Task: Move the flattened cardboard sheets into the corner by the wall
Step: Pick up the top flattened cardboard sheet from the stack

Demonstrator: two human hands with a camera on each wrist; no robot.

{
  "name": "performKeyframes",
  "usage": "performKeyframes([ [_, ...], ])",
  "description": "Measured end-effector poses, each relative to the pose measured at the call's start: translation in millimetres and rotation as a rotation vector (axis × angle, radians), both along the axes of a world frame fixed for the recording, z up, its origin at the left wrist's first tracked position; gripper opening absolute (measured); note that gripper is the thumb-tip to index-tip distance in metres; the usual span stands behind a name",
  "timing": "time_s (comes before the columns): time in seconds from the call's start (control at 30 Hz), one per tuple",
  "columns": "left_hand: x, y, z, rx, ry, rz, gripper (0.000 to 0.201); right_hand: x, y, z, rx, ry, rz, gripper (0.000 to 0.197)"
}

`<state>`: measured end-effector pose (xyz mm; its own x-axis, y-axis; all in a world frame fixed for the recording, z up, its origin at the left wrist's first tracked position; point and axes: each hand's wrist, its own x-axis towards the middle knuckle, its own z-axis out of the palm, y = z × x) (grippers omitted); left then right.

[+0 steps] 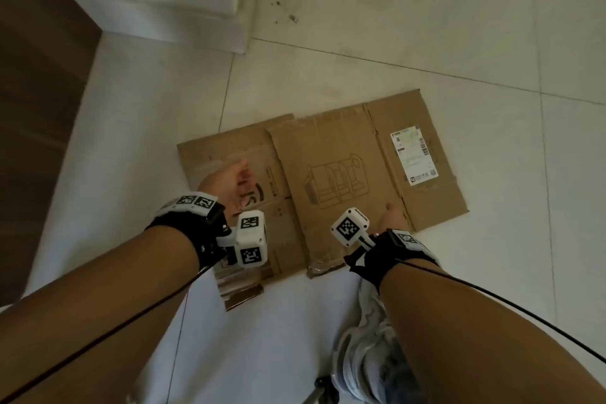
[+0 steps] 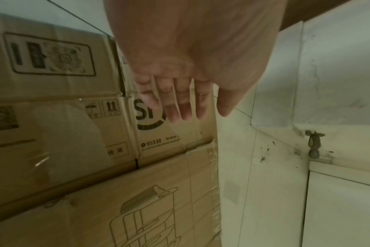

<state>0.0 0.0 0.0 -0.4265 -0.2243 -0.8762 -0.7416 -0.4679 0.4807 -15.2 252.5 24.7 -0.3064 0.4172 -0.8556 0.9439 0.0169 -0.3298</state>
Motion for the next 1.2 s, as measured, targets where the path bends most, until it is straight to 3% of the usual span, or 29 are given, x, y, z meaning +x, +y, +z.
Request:
performKeyframes([
  [0.03,-5.7,1.4,-5.2,0.008,0.014,-0.007,0.015,-2.5,2.7,-2.4,-0.019,0.021,-0.138,0.051],
  [0.13,-19.0,6.8,-16.6,0.025,0.032,-0.028,0.018,-5.8,20.9,-40.7,0.172,0.015,-0.096,0.042],
  [0.2,-26.6,14.1,-22.0,0.03,0.043,-0.05,0.039,-7.1,25.7,-48.3,0.224,0.045,-0.093,0.042],
  [0.27,-31.4,19.9,-25.9,0.042,0.037,-0.07,0.058,-10.5,27.7,-53.9,0.236,0.026,-0.043,0.042],
  [0.37,-37.9,28.3,-32.5,0.051,0.009,-0.095,0.058,-13.1,24.2,-40.8,0.118,-0.017,-0.181,0.045],
  [0.43,-39.9,34.3,-35.9,0.055,-0.01,-0.104,0.059,-11.8,28.2,-45.7,0.095,-0.027,-0.166,0.048],
  [0.5,-40.4,39.1,-38.1,0.068,-0.029,-0.133,0.06,-9.4,30.0,-48.3,0.164,-0.032,-0.014,0.048],
  [0.67,-37.9,45.5,-42.8,0.103,-0.047,-0.164,0.054,-8.8,31.0,-49.3,0.076,-0.144,0.043,0.07],
  [0.77,-36.3,48.3,-42.3,0.118,-0.05,-0.174,0.051,-13.0,31.6,-50.7,0.065,-0.132,0.291,0.056],
  [0.9,-36.2,50.8,-39.6,0.106,-0.038,-0.174,0.038,-21.5,33.0,-56.5,0.264,-0.143,0.629,0.054],
  [0.97,-36.7,51.2,-35.4,0.122,-0.034,-0.158,0.031,-22.2,33.5,-55.2,0.325,-0.117,0.755,0.049],
  [1.03,-36.1,49.1,-31.1,0.142,-0.025,-0.141,0.039,-21.7,34.6,-54.1,0.353,-0.088,0.784,0.047],
  [1.1,-33.1,44.6,-26.7,0.161,-0.005,-0.134,0.051,-17.7,36.8,-53.5,0.317,-0.01,0.639,0.049],
  [1.2,-23.5,32.4,-20.0,0.165,0.014,-0.132,0.062,-22.9,35.5,-45.7,0.134,0.119,0.255,0.056],
])
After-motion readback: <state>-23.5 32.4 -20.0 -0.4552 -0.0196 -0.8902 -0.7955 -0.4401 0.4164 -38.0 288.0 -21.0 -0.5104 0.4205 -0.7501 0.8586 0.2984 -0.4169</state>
